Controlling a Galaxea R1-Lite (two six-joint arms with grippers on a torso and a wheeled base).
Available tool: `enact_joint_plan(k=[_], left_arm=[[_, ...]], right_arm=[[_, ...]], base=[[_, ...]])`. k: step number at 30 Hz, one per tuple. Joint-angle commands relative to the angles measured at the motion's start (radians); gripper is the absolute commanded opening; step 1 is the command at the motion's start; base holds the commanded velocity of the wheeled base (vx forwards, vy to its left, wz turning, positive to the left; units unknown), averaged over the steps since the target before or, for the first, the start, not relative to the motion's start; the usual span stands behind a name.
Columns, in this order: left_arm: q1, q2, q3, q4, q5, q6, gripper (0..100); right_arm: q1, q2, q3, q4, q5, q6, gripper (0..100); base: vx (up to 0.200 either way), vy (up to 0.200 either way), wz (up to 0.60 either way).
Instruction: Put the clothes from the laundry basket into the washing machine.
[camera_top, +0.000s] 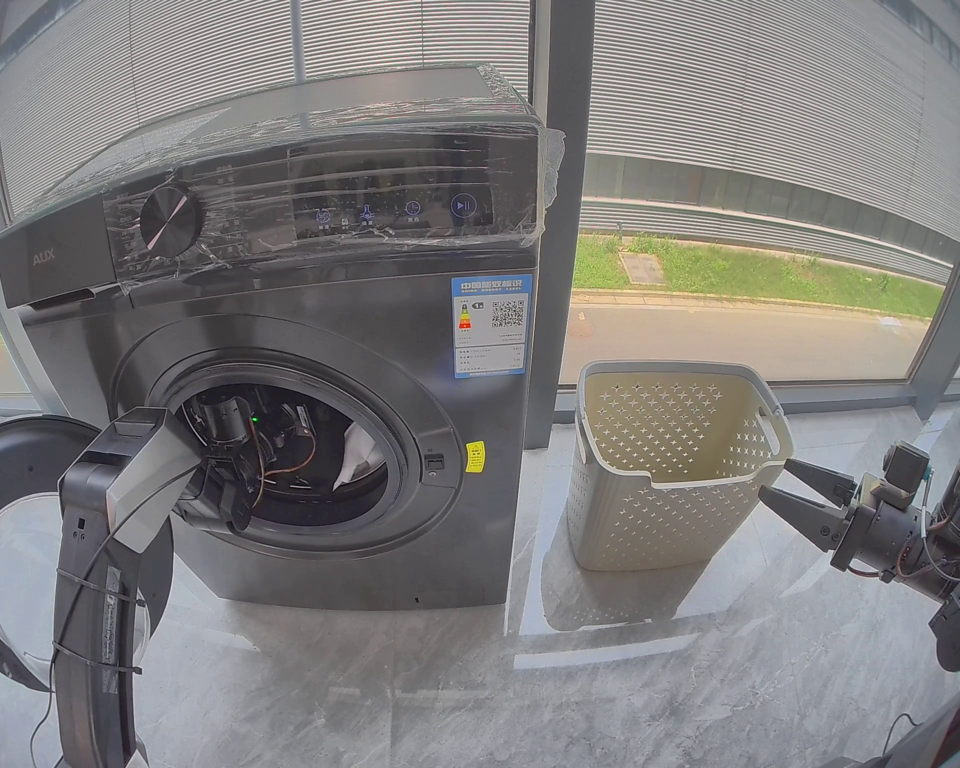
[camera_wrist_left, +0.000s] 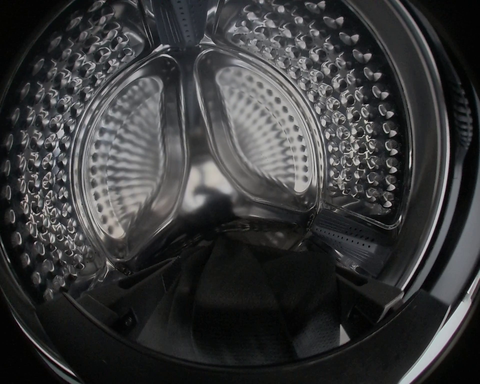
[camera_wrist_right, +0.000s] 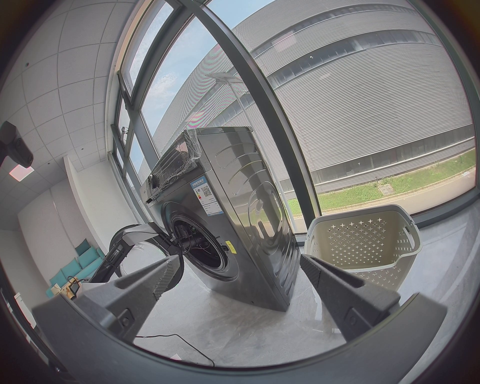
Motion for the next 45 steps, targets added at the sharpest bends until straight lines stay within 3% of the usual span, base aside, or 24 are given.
enact_joint_plan(k=[1, 6, 10, 14, 19, 22, 26, 30, 35, 41, 45], left_arm=[[0.007, -0.009, -0.101, 0.009, -0.003, 0.022, 100], [0.007, -0.011, -0.082, 0.003, -0.014, 0.026, 100], [0.007, -0.061, 0.073, -0.045, -0.046, 0.026, 100], [0.016, -0.13, 0.218, 0.0, -0.05, 0.022, 100], [0.025, -0.167, 0.278, -0.003, -0.063, 0.031, 100], [0.022, -0.172, 0.281, -0.006, -0.077, 0.019, 100], [0.019, -0.202, 0.346, -0.018, -0.081, -0.058, 100], [0.021, -0.258, 0.494, -0.029, -0.09, -0.138, 100], [0.027, -0.274, 0.622, -0.051, -0.11, -0.136, 100], [0.022, -0.285, 0.642, -0.163, -0.112, -0.138, 100], [0.021, -0.354, 0.764, -0.242, -0.115, -0.139, 100]], right_arm=[[0.0, 0.002, -0.005, 0.0, 0.0, 0.0, 100], [0.0, 0.003, -0.005, 0.0, 0.0, 0.0, 100], [0.0, 0.002, -0.005, -0.001, 0.0, 0.001, 100], [0.0, 0.003, -0.005, 0.0, 0.002, 0.001, 100], [0.0, 0.003, -0.005, -0.001, 0.002, 0.001, 100], [0.0, 0.003, -0.006, 0.0, 0.002, 0.001, 100], [0.0, 0.002, -0.005, -0.001, 0.002, 0.001, 100], [0.0, 0.002, -0.005, -0.001, 0.004, 0.001, 100], [0.0, 0.005, -0.006, 0.0, 0.004, 0.001, 100], [0.0, 0.003, -0.005, 0.0, 0.004, 0.001, 100], [0.002, 0.003, -0.005, -0.001, 0.005, 0.001, 100]], base=[[0.0, 0.0, 0.0], [0.0, 0.0, 0.0], [0.0, 0.0, 0.0], [0.0, 0.0, 0.0], [0.0, 0.0, 0.0], [0.0, 0.0, 0.0], [0.0, 0.0, 0.0], [0.0, 0.0, 0.0], [0.0, 0.0, 0.0], [0.0, 0.0, 0.0], [0.0, 0.0, 0.0]])
